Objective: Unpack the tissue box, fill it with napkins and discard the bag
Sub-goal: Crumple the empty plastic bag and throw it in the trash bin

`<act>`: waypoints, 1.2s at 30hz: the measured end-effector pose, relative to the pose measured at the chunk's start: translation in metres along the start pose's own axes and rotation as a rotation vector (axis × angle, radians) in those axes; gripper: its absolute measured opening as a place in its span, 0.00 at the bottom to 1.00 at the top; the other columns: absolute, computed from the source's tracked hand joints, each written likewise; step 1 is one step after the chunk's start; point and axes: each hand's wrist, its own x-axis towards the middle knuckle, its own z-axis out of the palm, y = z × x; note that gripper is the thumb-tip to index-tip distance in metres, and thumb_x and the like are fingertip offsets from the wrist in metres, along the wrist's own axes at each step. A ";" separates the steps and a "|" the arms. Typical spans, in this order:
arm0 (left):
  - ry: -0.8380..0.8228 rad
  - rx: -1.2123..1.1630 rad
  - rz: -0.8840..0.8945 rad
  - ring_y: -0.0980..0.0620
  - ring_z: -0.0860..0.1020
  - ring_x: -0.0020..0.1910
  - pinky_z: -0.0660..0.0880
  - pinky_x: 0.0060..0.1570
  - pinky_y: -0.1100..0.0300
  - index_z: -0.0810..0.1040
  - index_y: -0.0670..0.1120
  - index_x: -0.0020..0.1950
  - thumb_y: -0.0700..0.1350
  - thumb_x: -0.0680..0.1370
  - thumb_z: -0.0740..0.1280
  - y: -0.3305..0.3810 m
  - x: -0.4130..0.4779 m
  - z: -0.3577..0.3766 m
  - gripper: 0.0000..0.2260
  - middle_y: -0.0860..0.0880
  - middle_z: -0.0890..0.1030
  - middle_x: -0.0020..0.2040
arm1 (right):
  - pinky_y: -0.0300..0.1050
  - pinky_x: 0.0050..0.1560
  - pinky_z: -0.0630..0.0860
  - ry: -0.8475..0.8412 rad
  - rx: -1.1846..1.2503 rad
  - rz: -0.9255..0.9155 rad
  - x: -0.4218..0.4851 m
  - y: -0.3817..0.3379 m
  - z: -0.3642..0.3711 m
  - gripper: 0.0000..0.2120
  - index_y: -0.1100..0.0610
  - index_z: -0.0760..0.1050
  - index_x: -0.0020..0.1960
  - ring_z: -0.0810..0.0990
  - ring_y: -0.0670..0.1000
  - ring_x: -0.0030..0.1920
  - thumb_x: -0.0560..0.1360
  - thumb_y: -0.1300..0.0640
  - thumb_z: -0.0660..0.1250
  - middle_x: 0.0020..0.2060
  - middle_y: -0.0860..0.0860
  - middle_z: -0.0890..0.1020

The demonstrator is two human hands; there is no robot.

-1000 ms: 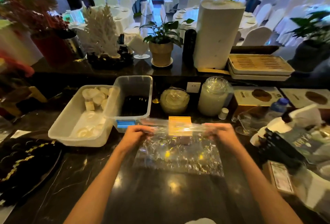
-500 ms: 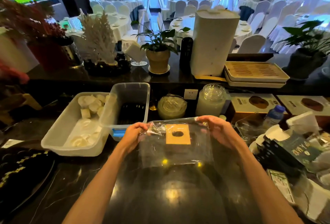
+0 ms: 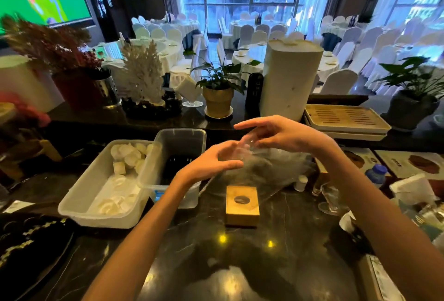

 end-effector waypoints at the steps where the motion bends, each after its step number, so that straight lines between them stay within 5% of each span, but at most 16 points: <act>1: 0.008 -0.040 0.026 0.55 0.80 0.60 0.78 0.57 0.61 0.78 0.56 0.62 0.48 0.76 0.71 0.006 0.004 0.003 0.15 0.54 0.82 0.59 | 0.35 0.56 0.78 0.016 -0.007 -0.019 -0.001 -0.004 -0.005 0.28 0.46 0.68 0.73 0.81 0.41 0.60 0.77 0.65 0.67 0.59 0.47 0.83; 4: 0.153 -0.177 0.056 0.47 0.84 0.50 0.82 0.51 0.55 0.82 0.45 0.55 0.40 0.78 0.68 0.005 0.004 0.007 0.08 0.46 0.85 0.50 | 0.39 0.63 0.76 0.398 0.103 -0.045 -0.023 0.009 -0.016 0.30 0.37 0.62 0.74 0.74 0.37 0.66 0.75 0.44 0.68 0.67 0.44 0.75; 6: 0.290 -0.274 0.019 0.47 0.85 0.48 0.82 0.48 0.55 0.82 0.44 0.54 0.40 0.77 0.68 -0.001 -0.003 0.006 0.07 0.44 0.86 0.49 | 0.48 0.68 0.71 0.652 0.348 0.045 -0.046 0.036 -0.003 0.42 0.33 0.52 0.75 0.66 0.45 0.73 0.66 0.29 0.67 0.75 0.46 0.65; 8: 0.383 -0.407 -0.034 0.46 0.85 0.45 0.82 0.42 0.56 0.81 0.43 0.55 0.40 0.76 0.70 -0.006 -0.011 0.005 0.08 0.41 0.86 0.49 | 0.59 0.69 0.70 0.609 0.611 0.174 -0.061 0.067 0.031 0.56 0.35 0.47 0.77 0.68 0.54 0.73 0.55 0.22 0.68 0.77 0.50 0.62; 11: 0.448 -0.529 -0.115 0.47 0.85 0.44 0.81 0.39 0.59 0.80 0.42 0.56 0.45 0.71 0.74 -0.008 -0.023 0.005 0.16 0.40 0.85 0.49 | 0.51 0.56 0.81 0.349 0.797 0.277 -0.058 0.092 0.088 0.51 0.45 0.57 0.77 0.82 0.54 0.60 0.61 0.32 0.75 0.66 0.53 0.79; 15: 0.445 -0.568 -0.194 0.46 0.85 0.47 0.81 0.40 0.60 0.78 0.43 0.59 0.45 0.71 0.74 -0.014 -0.035 0.004 0.18 0.39 0.85 0.53 | 0.42 0.46 0.81 0.448 0.791 0.314 -0.043 0.093 0.111 0.25 0.55 0.72 0.70 0.85 0.48 0.48 0.74 0.57 0.72 0.55 0.52 0.86; 20: 0.282 -0.748 -0.289 0.40 0.81 0.58 0.82 0.51 0.52 0.74 0.44 0.65 0.47 0.80 0.65 -0.032 -0.056 -0.005 0.15 0.40 0.82 0.59 | 0.40 0.48 0.74 0.495 0.830 0.310 -0.034 0.089 0.106 0.18 0.51 0.77 0.63 0.84 0.45 0.48 0.74 0.57 0.71 0.53 0.51 0.87; 24: 0.238 -0.589 -0.316 0.41 0.83 0.56 0.82 0.48 0.55 0.77 0.44 0.64 0.45 0.75 0.72 -0.046 -0.069 -0.007 0.17 0.41 0.83 0.58 | 0.40 0.48 0.75 0.480 0.841 0.316 -0.027 0.088 0.103 0.19 0.54 0.80 0.62 0.82 0.45 0.46 0.71 0.55 0.74 0.52 0.51 0.87; 27: 0.301 -0.581 -0.287 0.41 0.84 0.53 0.82 0.45 0.56 0.78 0.44 0.62 0.44 0.74 0.73 -0.050 -0.068 -0.012 0.17 0.40 0.84 0.56 | 0.42 0.53 0.76 0.359 0.845 0.291 -0.027 0.089 0.097 0.24 0.47 0.82 0.59 0.82 0.45 0.49 0.63 0.46 0.79 0.55 0.50 0.86; 30: 0.312 -0.557 -0.272 0.41 0.84 0.52 0.82 0.44 0.56 0.78 0.45 0.62 0.44 0.75 0.72 -0.054 -0.067 -0.020 0.16 0.40 0.84 0.56 | 0.44 0.54 0.78 0.267 0.846 0.280 -0.030 0.097 0.088 0.22 0.47 0.79 0.63 0.83 0.49 0.55 0.69 0.54 0.75 0.59 0.51 0.84; 36: 0.245 -0.619 -0.163 0.39 0.82 0.57 0.82 0.50 0.51 0.79 0.45 0.64 0.43 0.74 0.72 -0.063 -0.064 -0.024 0.18 0.41 0.81 0.62 | 0.42 0.48 0.81 0.388 0.780 0.157 -0.038 0.101 0.080 0.16 0.51 0.80 0.62 0.83 0.53 0.58 0.76 0.62 0.66 0.57 0.55 0.85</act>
